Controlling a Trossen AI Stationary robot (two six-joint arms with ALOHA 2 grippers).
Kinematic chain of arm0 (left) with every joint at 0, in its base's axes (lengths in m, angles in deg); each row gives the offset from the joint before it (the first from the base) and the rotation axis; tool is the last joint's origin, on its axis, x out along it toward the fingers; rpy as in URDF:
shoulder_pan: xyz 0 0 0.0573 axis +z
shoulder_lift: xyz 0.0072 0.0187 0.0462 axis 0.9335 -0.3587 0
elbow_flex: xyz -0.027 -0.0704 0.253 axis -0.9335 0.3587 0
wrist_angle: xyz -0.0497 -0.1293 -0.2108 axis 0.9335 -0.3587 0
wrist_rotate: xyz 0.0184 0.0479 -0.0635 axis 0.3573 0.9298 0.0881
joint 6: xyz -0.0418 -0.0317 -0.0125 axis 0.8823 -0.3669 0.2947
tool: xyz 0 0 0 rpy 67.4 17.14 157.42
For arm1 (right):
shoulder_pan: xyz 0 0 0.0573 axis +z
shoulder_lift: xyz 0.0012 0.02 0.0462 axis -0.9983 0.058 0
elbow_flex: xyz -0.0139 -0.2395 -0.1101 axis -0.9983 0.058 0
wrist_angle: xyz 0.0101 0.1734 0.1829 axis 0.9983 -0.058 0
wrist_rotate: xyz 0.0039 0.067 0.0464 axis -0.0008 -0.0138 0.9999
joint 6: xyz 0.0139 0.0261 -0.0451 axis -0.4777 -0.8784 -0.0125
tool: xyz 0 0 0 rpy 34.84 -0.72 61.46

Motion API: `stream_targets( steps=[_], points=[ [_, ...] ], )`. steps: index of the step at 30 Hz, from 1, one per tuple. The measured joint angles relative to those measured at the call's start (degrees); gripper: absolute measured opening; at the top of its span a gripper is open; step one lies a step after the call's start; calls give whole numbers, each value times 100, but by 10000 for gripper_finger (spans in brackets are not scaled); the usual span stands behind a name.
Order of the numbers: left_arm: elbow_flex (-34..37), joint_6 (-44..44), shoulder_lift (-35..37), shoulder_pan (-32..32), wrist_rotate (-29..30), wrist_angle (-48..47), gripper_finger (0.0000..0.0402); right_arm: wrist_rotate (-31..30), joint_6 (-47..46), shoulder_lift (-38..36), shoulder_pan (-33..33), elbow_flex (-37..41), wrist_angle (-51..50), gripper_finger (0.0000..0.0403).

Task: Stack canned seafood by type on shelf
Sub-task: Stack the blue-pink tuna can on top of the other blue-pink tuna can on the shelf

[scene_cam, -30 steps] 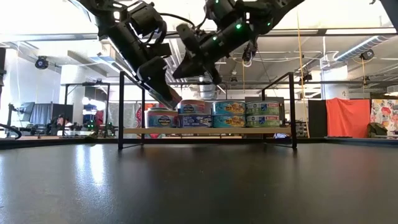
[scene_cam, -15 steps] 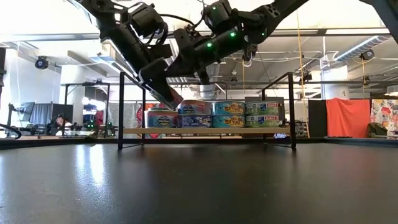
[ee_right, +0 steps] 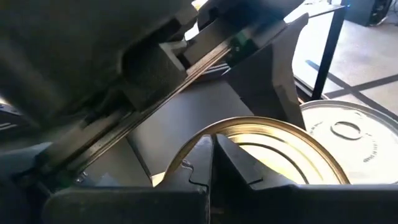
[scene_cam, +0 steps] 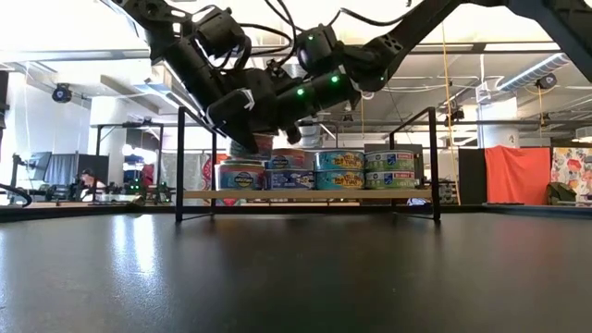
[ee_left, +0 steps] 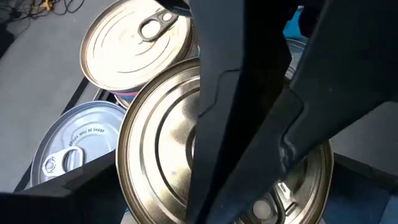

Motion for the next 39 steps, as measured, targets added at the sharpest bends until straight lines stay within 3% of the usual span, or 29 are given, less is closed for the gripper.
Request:
stream_targets(
  steps=[9, 21, 39],
  points=[
    [-22, -13, -28, -3, 294, -93, 396, 15, 19, 140, -94, -24, -133, 13],
    [-329, -21, -28, -4, 79, -935, 396, 246, -57, 100, -104, -6, -264, 13],
    [-409, 340, -92, 98, -69, -894, 396, 441, 7, -193, -100, 22, -358, 13]
  ],
)
